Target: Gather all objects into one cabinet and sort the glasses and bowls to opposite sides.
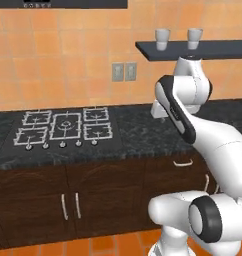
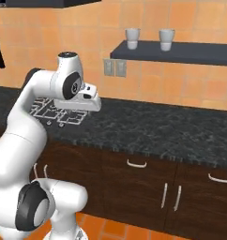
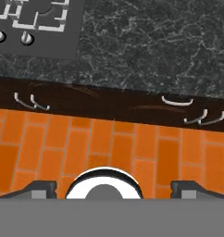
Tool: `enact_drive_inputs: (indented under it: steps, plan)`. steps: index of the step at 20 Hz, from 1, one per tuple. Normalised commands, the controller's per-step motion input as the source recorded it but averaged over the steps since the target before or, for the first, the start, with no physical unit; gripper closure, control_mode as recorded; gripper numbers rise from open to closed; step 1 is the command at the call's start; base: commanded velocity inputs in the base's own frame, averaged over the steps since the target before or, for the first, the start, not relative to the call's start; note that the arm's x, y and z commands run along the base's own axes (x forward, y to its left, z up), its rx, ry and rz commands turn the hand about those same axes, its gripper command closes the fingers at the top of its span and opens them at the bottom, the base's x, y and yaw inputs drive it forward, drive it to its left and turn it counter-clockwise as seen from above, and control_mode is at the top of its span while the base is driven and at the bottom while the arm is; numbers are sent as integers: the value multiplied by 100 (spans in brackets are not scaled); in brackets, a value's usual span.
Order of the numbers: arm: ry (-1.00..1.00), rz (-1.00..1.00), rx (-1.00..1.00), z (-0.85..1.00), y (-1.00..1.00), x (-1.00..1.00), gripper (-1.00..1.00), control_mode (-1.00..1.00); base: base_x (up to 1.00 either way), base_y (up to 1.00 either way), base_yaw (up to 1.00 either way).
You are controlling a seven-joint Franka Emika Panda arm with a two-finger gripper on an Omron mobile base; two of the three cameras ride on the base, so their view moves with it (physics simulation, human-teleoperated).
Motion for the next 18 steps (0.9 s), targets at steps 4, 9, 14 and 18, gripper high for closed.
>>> enact_drive_inputs:
  steps: [4,9,14,18]
  plan:
    - [0,0,0,0,0,0,-100,100,-77,42,21]
    - [0,0,0,0,0,0,-100,100,35,100,3]
    - [0,0,0,0,0,0,-100,100,50,100,0]
    - [0,0,0,0,0,0,-100,100,0,100,-3]
